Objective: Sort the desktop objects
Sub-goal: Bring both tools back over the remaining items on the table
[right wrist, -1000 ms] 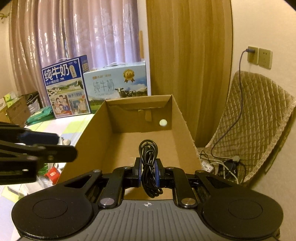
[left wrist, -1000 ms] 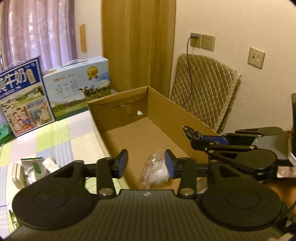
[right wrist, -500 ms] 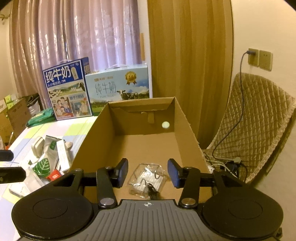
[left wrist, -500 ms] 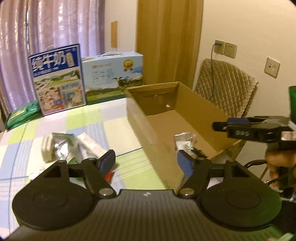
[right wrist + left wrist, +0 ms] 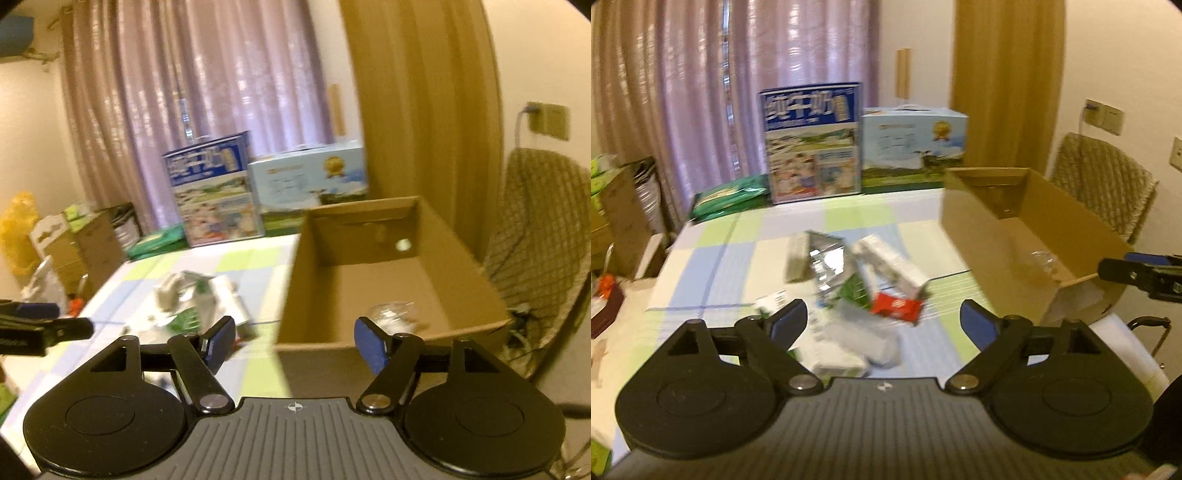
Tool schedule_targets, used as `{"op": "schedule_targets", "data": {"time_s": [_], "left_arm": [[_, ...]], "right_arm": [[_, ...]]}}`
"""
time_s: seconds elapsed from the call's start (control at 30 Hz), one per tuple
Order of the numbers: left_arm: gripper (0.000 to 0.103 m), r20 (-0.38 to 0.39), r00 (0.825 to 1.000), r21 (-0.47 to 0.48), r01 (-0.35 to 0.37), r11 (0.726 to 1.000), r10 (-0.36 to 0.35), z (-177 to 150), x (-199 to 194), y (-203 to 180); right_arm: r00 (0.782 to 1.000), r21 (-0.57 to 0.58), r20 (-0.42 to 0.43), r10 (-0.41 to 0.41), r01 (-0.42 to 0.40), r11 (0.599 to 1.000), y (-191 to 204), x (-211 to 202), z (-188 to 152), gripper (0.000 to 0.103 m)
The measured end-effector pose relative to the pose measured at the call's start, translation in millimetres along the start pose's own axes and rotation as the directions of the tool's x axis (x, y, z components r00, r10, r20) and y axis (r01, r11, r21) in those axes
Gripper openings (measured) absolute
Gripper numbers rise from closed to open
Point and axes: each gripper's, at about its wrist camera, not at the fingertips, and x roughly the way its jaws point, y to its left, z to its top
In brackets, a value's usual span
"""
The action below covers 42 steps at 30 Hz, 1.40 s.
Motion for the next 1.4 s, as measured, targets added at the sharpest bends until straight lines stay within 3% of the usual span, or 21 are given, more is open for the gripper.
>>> {"op": "schedule_targets", "data": {"time_s": [0.3, 0.5, 0.7, 0.9, 1.03, 1.2, 1.3, 1.4], "left_arm": [[0.093, -0.021, 0.995, -0.024, -0.101, 0.995, 0.100, -20, -24, 41], [0.093, -0.051, 0.992, -0.052, -0.117, 0.992, 0.114, -30, -22, 61], [0.093, -0.084, 0.992, -0.079, -0.099, 0.992, 0.093, -37, -3, 75], [0.092, -0.121, 0.992, -0.049, -0.052, 0.997, 0.046, -39, 34, 78], [0.078, -0.152, 0.988, -0.072, 0.010, 0.997, -0.020, -40, 62, 83], [0.073, -0.176, 0.983, -0.084, 0.041, 0.996, -0.055, -44, 92, 87], [0.062, -0.180, 0.978, -0.140, 0.076, 0.987, -0.101, -46, 103, 94], [0.058, -0.189, 0.975, -0.150, 0.086, 0.985, -0.114, -47, 111, 92]], "right_arm": [[0.990, -0.095, -0.081, 0.112, -0.119, 0.988, 55, 16, -24, 0.078], [0.974, -0.181, -0.143, 0.174, -0.199, 0.963, 78, 33, -31, 0.082], [0.951, -0.278, -0.209, 0.229, -0.282, 0.918, 94, 67, -35, 0.082], [0.941, -0.308, -0.261, 0.214, -0.291, 0.906, 103, 108, -37, 0.082], [0.939, -0.341, -0.286, 0.191, -0.286, 0.896, 109, 137, -40, 0.082], [0.929, -0.373, -0.324, 0.182, -0.302, 0.877, 112, 169, -48, 0.082], [0.923, -0.371, -0.342, 0.174, -0.303, 0.878, 111, 188, -52, 0.082], [0.919, -0.360, -0.350, 0.180, -0.309, 0.880, 109, 201, -54, 0.082]]}}
